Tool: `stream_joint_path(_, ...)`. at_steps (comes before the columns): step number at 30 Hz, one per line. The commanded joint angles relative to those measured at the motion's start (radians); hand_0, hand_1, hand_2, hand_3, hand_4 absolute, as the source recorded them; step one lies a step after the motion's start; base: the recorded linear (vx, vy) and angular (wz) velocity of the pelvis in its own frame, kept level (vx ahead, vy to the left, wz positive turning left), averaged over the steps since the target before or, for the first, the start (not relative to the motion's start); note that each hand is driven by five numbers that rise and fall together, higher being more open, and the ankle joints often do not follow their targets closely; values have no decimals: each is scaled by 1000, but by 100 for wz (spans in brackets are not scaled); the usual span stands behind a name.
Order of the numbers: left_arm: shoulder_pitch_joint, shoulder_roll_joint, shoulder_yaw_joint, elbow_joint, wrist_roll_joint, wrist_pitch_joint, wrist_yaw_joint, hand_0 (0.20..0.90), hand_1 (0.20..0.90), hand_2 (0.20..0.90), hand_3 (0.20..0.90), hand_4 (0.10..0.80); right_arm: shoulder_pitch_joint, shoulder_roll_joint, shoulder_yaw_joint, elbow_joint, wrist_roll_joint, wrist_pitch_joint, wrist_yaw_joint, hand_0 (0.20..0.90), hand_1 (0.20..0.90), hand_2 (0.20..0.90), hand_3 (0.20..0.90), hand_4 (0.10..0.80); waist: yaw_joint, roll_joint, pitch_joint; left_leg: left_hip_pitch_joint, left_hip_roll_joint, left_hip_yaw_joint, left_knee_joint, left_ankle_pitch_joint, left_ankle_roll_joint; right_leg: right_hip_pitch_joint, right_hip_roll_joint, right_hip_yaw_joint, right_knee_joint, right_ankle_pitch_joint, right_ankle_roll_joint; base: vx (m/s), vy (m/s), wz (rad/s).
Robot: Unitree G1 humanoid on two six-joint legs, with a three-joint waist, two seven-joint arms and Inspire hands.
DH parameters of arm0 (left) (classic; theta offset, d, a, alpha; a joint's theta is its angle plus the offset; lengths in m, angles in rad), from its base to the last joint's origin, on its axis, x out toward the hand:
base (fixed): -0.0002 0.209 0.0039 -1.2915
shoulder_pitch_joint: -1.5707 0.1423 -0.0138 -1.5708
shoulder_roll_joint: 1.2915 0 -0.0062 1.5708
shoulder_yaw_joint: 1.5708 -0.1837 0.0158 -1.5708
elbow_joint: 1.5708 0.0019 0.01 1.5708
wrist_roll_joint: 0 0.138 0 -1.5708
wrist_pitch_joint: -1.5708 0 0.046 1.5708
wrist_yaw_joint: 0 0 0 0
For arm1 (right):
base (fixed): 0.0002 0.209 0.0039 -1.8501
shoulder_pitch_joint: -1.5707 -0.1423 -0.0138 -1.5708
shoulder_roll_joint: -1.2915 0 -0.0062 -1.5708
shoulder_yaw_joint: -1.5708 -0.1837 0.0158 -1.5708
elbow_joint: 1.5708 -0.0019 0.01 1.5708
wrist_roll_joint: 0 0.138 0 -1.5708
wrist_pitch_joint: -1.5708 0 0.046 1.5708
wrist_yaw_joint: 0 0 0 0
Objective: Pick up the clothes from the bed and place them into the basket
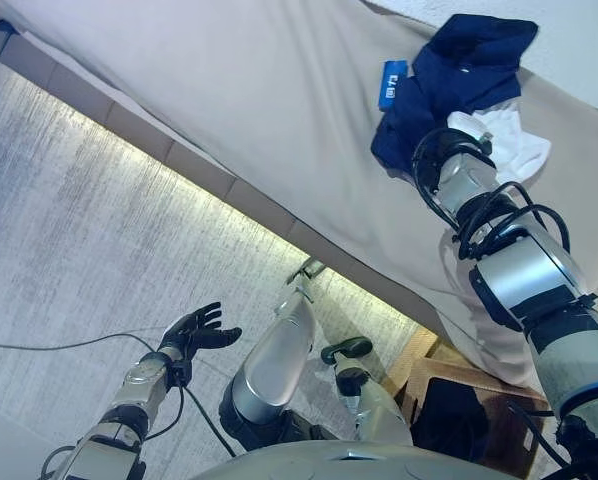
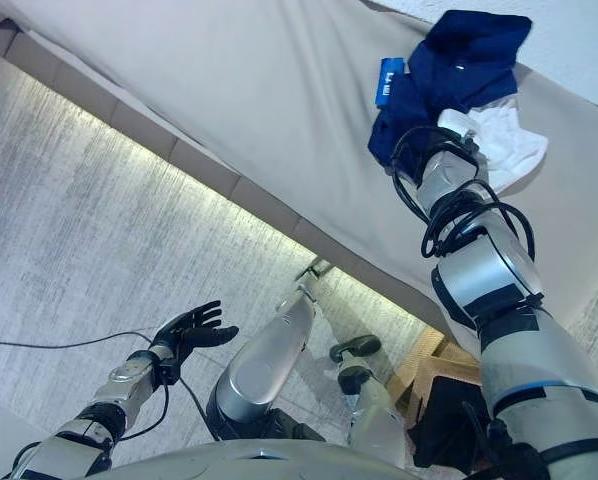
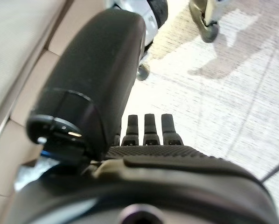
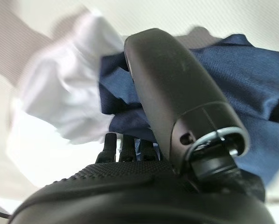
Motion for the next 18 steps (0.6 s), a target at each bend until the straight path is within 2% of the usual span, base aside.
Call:
stream_joint_path(1,55,34,-10,-32,-19,-9,6,900,900,900,900,800,-19,-93,43,62,-146,163,92,366,366,366,277,177,12,17,8,51,3,102,-132,-9,91,58,-21,-23,107,9,8,-21,-90,16)
stream_joint_path(2,51,38,-10,-39,-16,-2,8,900,900,900,900,800,-19,-97,39,63,-148,156,88,300,300,300,200,100,13,15,8,55,4,102,-137,-9,90,63,-19,-26,102,12,10,-25,-83,11)
stream_joint_path(5,38,42,-19,-51,-11,22,22,900,900,900,900,800,-31,-104,22,44,-52,83,-64,300,300,300,200,100,7,10,0,70,9,101,-139,-14,85,72,-11,-21,90,14,9,-13,-61,-2)
stream_joint_path(7,34,41,-34,-36,1,25,31,900,900,900,900,800,-65,-113,12,-13,21,-38,-237,300,300,300,200,100,-11,2,-11,93,18,107,-129,-30,80,79,0,-1,87,12,3,1,-51,-7)
stream_joint_path(8,35,41,-37,-32,1,24,33,900,900,900,900,800,-70,-114,13,-24,47,-66,-274,300,300,300,200,100,-15,0,-12,99,20,108,-129,-33,80,80,3,5,85,12,2,2,-51,-12)
stream_joint_path(9,37,41,-48,-21,-1,19,40,900,900,900,900,800,-91,-115,7,-67,119,-127,-368,300,300,300,200,100,-28,-5,-17,115,26,109,-130,-40,77,85,12,21,79,12,2,1,-37,-13)
stream_joint_path(10,38,41,-51,-16,1,16,40,900,900,900,900,800,-98,-115,4,-81,133,-136,-389,300,300,300,200,100,-32,-6,-19,120,28,110,-130,-41,76,87,16,26,76,11,1,-1,-43,-13)
stream_joint_path(11,45,41,-56,-8,-1,7,41,900,900,900,900,800,-105,-117,-2,-124,154,-208,-466,300,300,300,200,100,-41,-10,-24,136,34,115,-135,-45,73,94,25,38,65,10,0,8,-23,-15)
stream_joint_path(12,60,37,-55,6,-3,-7,45,900,900,900,900,800,-112,-121,-11,-217,195,-260,-548,300,300,300,200,100,-60,-17,-35,160,45,126,-144,-50,71,104,34,55,54,6,-2,14,-17,-21)
stream_joint_path(15,95,22,-36,28,6,-29,49,900,900,900,900,800,-88,-155,-73,-490,233,-302,-639,300,300,300,200,100,-106,-30,-65,207,58,144,-169,-58,66,125,56,96,27,0,-5,29,-9,-37)
stream_joint_path(18,141,-3,-10,71,43,-30,50,900,900,900,900,800,36,-186,-246,-822,238,-396,-697,300,300,300,200,100,-169,-40,-144,289,66,173,-220,-62,63,180,79,153,-24,-8,-5,113,17,-36)
